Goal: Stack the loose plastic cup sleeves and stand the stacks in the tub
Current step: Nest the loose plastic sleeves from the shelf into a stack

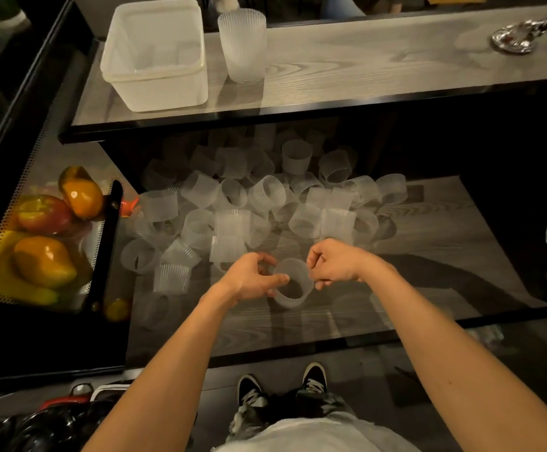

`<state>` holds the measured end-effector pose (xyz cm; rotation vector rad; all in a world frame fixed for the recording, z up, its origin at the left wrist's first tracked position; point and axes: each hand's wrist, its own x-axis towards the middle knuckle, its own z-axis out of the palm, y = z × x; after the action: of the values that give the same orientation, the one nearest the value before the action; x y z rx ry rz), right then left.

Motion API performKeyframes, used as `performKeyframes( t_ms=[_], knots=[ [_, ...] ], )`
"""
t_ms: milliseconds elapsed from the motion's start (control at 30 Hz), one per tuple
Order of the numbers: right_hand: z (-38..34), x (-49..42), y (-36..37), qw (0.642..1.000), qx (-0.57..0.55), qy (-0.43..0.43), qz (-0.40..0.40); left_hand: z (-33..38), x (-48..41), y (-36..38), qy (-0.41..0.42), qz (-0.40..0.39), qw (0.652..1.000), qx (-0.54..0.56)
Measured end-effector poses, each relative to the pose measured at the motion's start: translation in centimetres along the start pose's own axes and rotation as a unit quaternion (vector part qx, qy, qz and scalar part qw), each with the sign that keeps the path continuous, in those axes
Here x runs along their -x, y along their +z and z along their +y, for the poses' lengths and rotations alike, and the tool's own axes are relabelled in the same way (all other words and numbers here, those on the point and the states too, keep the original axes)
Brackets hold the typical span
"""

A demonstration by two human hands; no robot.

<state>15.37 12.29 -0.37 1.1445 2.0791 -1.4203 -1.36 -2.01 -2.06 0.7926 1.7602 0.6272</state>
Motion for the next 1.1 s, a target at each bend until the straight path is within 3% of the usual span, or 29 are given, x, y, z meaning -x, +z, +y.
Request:
performKeyframes(
  t_ms=[100,200,333,567,833,1033,1100],
  knots=[
    [-0.6,-0.4,0.1,0.992,0.099,-0.014,0.08,0.2,0.2,-0.3,0.034,0.109,0.992,-0.048],
    [-2.2,-0.9,0.5,0.984,0.053,-0.047,0.164,0.7,0.9,-1.3,0.053,0.253,0.966,-0.025],
    [-5.1,-2.5,1.8,0.982,-0.045,-0.081,0.165,-0.2,1.4,-3.4,0.003,0.413,0.911,-0.012],
    [-9.5,-6.5,4.5,0.978,-0.042,-0.062,0.194,-3.2,0.1,-4.4,-0.125,0.343,0.928,-0.075],
    [-11.2,-8.9,5.4,0.972,-0.007,-0.019,0.234,-3.2,-0.2,-4.6,-0.097,0.31,0.945,-0.024],
    [-11.1,-8.1,3.8,0.958,-0.151,-0.064,0.236,-2.3,0.7,-5.3,-0.06,0.352,0.934,0.021],
    [-10.7,-7.5,2.6,0.952,-0.153,-0.09,0.249,-2.0,1.0,-5.7,-0.05,0.374,0.925,0.051]
  ],
)
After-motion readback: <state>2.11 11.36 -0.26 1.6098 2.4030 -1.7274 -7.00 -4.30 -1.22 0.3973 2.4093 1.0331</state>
